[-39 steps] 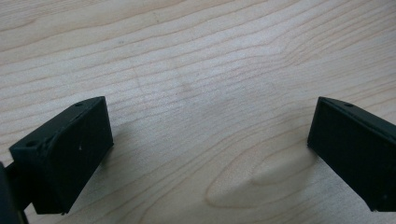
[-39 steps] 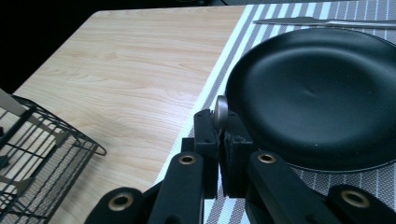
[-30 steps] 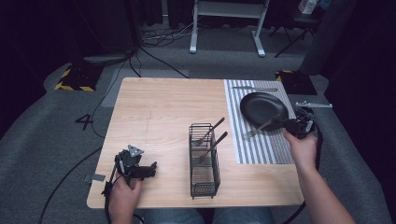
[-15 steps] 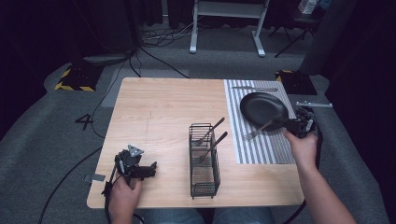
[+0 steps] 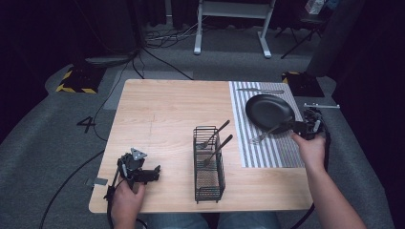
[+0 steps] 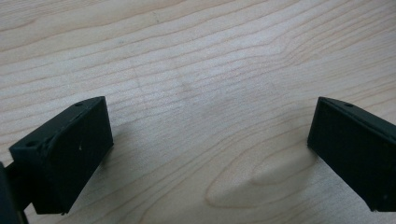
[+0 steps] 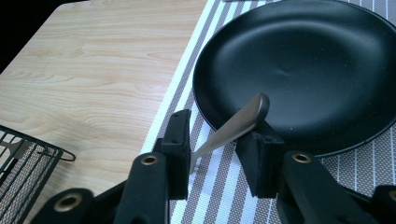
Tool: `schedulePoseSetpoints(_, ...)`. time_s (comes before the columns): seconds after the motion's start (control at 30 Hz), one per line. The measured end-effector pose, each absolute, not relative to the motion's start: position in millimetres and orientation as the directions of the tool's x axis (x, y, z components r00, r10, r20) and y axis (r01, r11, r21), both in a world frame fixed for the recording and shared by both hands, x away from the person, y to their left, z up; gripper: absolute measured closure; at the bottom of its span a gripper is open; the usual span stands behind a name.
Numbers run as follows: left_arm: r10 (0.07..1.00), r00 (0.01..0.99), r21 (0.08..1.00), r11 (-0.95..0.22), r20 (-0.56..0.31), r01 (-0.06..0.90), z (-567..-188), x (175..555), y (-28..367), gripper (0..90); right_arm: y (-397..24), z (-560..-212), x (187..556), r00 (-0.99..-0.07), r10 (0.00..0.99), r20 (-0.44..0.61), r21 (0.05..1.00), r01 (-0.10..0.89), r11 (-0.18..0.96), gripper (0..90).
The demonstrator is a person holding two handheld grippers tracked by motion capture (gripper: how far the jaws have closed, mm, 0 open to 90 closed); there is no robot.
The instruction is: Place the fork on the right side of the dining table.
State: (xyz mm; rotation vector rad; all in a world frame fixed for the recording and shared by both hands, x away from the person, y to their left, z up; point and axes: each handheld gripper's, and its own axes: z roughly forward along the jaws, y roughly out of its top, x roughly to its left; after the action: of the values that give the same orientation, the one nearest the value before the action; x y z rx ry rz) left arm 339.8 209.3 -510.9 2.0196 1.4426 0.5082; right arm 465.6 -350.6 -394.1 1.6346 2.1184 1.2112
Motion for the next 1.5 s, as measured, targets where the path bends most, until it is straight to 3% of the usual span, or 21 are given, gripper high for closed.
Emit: schedulePoseSetpoints(1.5, 0.94, 0.338, 0.663, -0.232, -0.033, 0.711, -510.9, 340.1, 209.3, 0.1, -410.4, -429.5, 474.0, -0.246, 0.891, 0.383, 0.619, 0.784, -0.05, 60.2)
